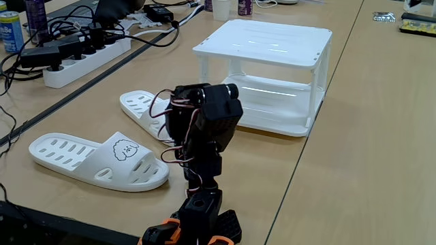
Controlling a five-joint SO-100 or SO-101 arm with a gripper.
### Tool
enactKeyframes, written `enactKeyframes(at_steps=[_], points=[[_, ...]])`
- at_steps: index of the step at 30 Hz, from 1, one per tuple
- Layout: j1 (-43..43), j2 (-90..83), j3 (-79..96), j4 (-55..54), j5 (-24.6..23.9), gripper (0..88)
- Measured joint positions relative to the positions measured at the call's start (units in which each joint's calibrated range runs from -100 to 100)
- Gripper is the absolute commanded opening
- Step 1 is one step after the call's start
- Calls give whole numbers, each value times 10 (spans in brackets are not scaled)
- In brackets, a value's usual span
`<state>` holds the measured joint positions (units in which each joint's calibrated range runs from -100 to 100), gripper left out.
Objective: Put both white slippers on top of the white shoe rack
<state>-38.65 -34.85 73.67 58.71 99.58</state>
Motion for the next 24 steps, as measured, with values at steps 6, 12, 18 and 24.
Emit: enactKeyframes(at_steps=[6, 12, 18, 24], points=[[-70, -2, -1, 0, 0, 8], [-133, -2, -10, 0, 0, 8], [-193, -2, -34, 0, 0, 8], [-166, -34, -46, 0, 0, 8]])
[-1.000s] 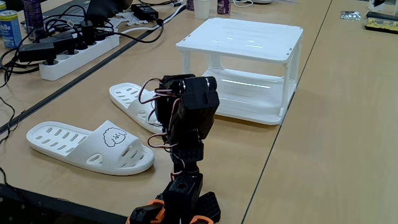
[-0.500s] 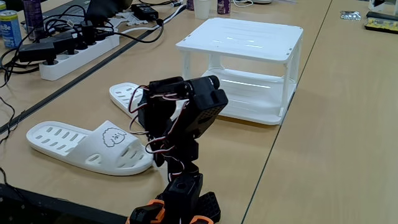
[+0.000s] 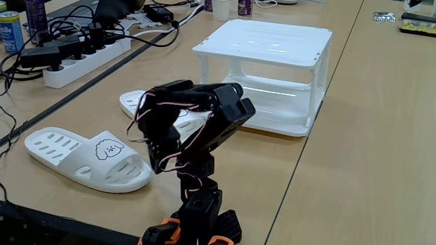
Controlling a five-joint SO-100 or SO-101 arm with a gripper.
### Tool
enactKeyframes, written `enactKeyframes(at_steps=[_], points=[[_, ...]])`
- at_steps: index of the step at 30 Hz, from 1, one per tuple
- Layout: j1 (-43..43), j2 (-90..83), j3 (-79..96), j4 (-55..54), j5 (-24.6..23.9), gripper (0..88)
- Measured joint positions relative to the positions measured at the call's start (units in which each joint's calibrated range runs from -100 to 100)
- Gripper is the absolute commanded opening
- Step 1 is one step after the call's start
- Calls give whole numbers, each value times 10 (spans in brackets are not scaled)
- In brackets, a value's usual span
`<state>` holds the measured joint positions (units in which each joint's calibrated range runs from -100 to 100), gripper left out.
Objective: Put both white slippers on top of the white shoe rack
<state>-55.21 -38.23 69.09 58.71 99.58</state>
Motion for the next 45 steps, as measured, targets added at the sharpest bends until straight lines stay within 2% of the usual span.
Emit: enactKeyframes(at_steps=[6, 11, 23, 30, 36, 45], points=[[13, -63, 0, 0, 0, 28], [-4, -73, -2, 0, 0, 150], [-64, -73, -52, -15, 0, 159], [-79, -54, -56, -93, 0, 162], [-105, -10, -49, -200, 0, 232], [-115, -9, 4, -291, 0, 234]])
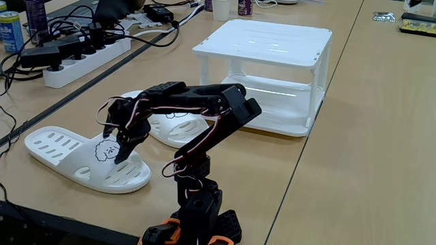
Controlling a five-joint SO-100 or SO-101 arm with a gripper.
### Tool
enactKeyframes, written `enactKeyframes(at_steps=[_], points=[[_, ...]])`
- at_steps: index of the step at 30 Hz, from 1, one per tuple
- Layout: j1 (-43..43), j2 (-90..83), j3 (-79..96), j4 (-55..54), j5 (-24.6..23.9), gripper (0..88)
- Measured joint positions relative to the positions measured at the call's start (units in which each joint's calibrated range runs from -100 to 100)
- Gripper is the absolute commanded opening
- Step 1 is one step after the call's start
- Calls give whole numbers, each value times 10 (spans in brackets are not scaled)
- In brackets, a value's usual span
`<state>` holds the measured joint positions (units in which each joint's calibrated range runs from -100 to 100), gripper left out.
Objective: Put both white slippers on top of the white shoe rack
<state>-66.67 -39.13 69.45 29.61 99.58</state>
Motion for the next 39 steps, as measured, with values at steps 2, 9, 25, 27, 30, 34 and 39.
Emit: enactKeyframes(at_steps=[2, 9, 25, 27, 30, 34, 39], points=[[1, 0, 5, -4, 0, 234], [7, -6, 17, -14, 0, 234], [23, -35, 17, 133, 0, 234], [31, -46, 17, 150, 0, 234], [28, -50, 17, 159, 0, 235], [31, -50, 17, 157, 0, 235], [27, -48, 17, 120, 0, 236]])
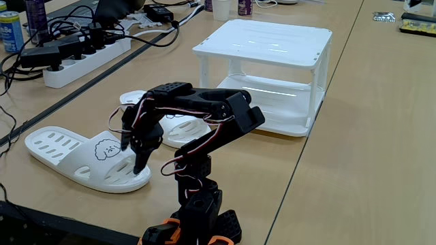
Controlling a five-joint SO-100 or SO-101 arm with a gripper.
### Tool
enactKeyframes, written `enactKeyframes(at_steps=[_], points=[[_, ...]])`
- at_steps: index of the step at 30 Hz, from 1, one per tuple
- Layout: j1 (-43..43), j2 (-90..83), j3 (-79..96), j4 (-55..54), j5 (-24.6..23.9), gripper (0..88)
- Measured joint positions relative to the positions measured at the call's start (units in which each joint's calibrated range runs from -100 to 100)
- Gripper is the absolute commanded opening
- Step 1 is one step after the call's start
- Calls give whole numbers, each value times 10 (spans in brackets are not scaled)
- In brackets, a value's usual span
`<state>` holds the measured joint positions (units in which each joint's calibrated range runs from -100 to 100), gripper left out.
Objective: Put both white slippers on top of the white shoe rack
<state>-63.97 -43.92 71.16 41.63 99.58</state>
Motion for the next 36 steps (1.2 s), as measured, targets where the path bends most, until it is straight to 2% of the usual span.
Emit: enactKeyframes(at_steps=[10, 14, 19, 26, 36], points=[[0, 70, 4, -153, 0, 237], [0, 82, 38, -218, 0, 273], [-1, 83, 66, -306, 0, 276], [-55, 83, 107, -403, 0, 271], [-69, 83, 127, -439, 0, 271]])
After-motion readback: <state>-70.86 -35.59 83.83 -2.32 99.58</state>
